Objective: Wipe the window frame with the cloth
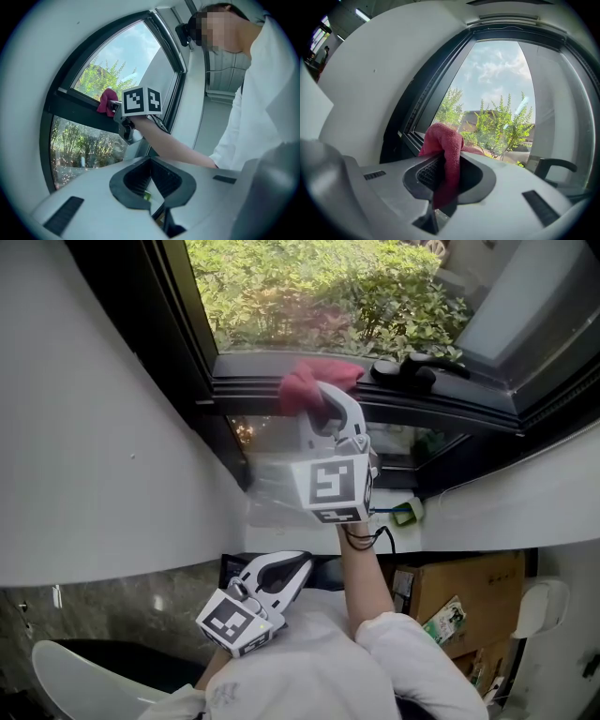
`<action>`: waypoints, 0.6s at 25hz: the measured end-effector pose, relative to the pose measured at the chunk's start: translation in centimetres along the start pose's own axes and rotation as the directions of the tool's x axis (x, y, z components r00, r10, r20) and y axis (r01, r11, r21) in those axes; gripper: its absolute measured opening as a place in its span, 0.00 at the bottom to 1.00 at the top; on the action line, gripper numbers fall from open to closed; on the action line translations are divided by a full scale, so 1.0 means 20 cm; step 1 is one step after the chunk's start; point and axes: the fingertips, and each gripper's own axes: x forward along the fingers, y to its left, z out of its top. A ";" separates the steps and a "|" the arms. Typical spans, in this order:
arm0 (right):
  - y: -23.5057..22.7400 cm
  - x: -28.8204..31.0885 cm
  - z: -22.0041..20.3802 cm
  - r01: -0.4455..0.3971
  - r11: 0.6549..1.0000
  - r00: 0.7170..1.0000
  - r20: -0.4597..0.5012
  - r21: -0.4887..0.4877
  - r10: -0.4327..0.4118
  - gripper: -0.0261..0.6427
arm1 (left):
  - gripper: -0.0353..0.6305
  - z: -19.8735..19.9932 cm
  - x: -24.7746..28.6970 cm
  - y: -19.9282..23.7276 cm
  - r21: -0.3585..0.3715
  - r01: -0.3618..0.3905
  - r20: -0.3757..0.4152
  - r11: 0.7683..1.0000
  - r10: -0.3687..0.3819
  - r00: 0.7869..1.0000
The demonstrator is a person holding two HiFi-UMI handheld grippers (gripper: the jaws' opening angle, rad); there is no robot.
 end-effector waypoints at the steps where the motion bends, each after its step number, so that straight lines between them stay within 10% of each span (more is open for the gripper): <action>1: 0.00 0.00 0.00 0.002 1.000 1.000 0.000 0.001 -0.002 0.14 | 0.07 0.00 0.00 0.00 -0.001 -0.002 -0.001 1.000 0.002 1.000; 15: -0.07 -0.04 -0.04 0.022 1.000 1.000 -0.006 0.009 -0.022 0.14 | 0.07 0.00 0.03 -0.01 0.003 0.012 -0.013 1.000 -0.012 1.000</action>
